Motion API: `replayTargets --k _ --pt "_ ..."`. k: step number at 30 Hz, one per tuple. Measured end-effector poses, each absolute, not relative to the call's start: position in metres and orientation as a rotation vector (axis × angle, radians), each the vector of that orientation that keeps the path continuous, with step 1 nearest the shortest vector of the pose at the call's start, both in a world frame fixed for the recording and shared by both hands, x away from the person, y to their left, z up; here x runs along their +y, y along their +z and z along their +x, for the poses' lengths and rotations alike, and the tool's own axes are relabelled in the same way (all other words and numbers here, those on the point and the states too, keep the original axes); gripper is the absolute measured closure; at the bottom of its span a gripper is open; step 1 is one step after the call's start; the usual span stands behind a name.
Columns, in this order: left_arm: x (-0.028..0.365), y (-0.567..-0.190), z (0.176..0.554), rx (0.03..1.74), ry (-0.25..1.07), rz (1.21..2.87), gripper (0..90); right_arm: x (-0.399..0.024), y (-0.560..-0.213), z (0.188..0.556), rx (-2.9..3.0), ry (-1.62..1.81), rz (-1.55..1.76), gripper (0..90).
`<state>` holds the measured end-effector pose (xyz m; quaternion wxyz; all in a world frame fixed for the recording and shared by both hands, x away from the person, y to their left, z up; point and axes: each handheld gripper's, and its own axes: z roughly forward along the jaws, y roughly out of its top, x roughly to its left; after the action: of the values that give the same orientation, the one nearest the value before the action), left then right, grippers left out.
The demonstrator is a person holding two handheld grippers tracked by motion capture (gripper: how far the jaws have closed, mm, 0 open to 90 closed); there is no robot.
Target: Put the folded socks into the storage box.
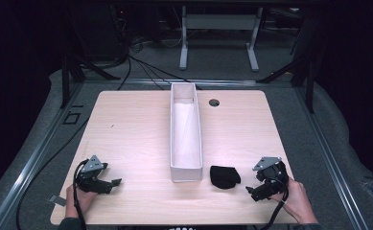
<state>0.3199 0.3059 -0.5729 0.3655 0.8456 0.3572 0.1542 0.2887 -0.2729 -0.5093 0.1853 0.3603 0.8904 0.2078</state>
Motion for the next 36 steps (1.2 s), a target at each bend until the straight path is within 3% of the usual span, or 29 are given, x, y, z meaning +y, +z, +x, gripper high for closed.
replayTargets --k 24,36 --pt "0.306 -0.573 0.320 0.918 0.396 2.174 9.8 -0.244 -0.483 0.295 2.612 0.505 0.866 0.5" --pt "0.306 -0.573 0.320 0.918 0.396 2.174 9.8 -0.221 -0.479 0.301 2.668 0.420 0.790 6.9"
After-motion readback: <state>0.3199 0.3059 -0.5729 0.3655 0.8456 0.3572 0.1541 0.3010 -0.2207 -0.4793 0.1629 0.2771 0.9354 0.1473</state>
